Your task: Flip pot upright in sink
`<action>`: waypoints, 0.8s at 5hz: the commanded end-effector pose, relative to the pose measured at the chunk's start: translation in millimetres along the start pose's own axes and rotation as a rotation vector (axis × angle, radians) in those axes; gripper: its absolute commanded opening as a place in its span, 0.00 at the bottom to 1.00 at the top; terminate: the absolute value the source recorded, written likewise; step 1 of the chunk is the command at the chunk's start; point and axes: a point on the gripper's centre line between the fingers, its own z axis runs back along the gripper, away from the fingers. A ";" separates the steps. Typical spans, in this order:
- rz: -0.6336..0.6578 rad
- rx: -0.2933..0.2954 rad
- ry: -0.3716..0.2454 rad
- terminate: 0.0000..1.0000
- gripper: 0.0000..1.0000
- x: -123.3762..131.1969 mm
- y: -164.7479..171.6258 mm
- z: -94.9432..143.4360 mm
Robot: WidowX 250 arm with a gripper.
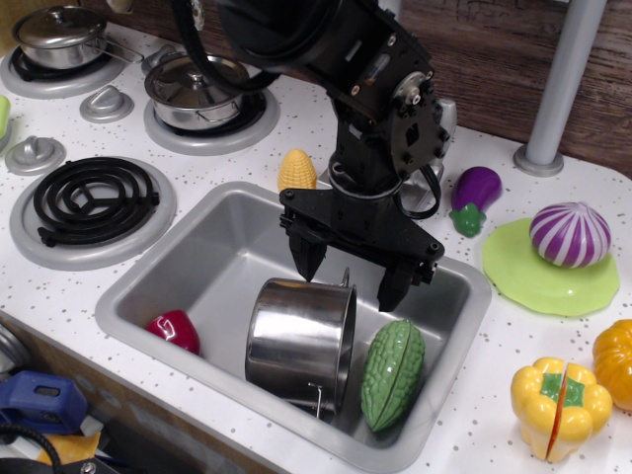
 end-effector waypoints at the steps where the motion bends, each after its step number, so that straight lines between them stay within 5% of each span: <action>1: 0.000 0.000 0.000 0.00 1.00 0.0 0.0 0.0; 2: -0.030 0.143 -0.024 0.00 1.00 -1.3 -5.2 -2.3; 4: -0.059 0.323 -0.083 0.00 1.00 -10.7 -14.7 -16.6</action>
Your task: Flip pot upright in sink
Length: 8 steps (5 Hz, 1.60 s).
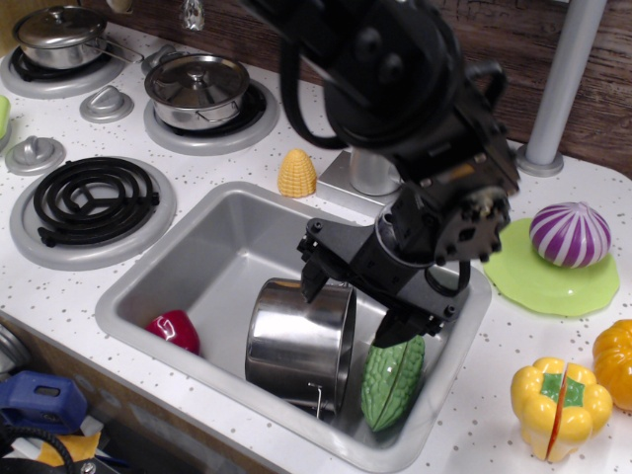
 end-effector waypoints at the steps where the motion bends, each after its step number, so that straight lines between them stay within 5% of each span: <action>1: 0.009 0.078 -0.060 0.00 1.00 2.3 -5.9 -1.7; 3: -0.022 0.198 -0.113 0.00 1.00 0.2 2.4 -14.8; 4: -0.033 0.194 -0.109 0.00 1.00 1.4 10.2 -15.5; 5: -0.034 0.181 -0.102 0.00 0.00 3.3 18.7 -15.4; 8: -0.039 0.152 -0.118 0.00 0.00 2.8 30.2 -19.9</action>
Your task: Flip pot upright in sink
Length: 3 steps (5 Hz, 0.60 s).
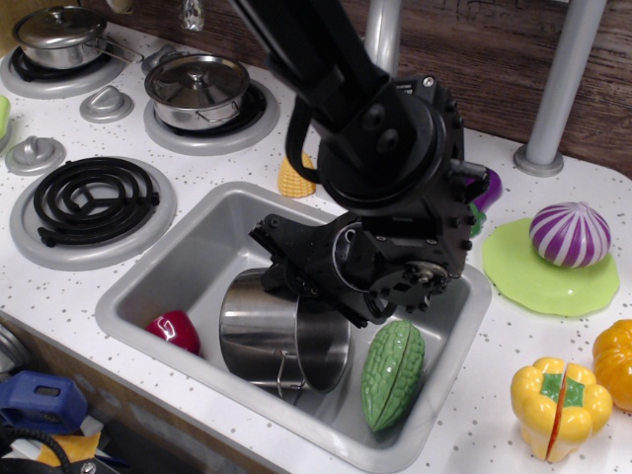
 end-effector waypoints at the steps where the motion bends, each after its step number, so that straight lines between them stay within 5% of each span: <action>1: -0.048 -0.088 -0.023 0.00 0.00 9.1 16.2 0.4; 2: -0.070 -0.194 -0.008 0.00 0.00 11.2 26.8 -3.6; 3: -0.090 -0.216 -0.023 0.00 0.00 10.6 29.6 -7.1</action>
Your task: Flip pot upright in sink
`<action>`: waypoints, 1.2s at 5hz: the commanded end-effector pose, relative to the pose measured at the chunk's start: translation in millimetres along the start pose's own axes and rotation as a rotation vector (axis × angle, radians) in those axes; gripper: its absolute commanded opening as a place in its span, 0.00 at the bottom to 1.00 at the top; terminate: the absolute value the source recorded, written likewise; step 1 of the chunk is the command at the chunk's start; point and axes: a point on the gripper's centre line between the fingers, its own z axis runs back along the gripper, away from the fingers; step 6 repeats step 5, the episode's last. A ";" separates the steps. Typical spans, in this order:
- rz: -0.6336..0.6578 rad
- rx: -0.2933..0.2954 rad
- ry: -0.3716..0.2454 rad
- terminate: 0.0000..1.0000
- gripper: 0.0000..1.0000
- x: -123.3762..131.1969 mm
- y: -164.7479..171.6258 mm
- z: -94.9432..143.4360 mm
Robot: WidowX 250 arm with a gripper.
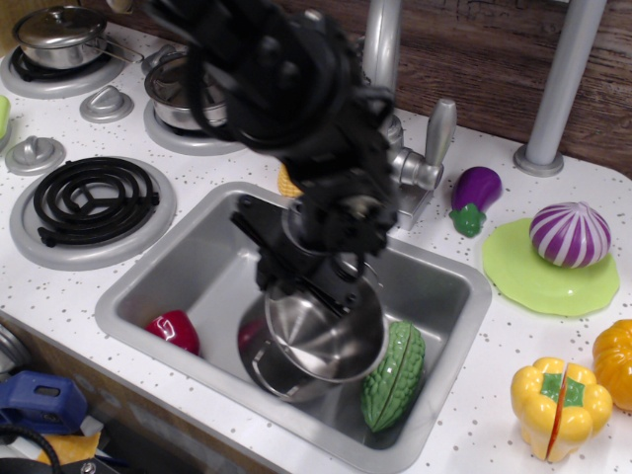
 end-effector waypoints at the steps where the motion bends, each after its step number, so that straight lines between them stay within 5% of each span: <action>1: -0.001 -0.036 -0.116 0.00 1.00 5.2 5.8 3.6; 4: -0.001 -0.036 -0.116 0.00 1.00 5.2 5.8 3.6; 5: -0.001 -0.036 -0.116 1.00 1.00 5.2 5.8 3.6; 6: -0.001 -0.036 -0.116 1.00 1.00 5.2 5.8 3.6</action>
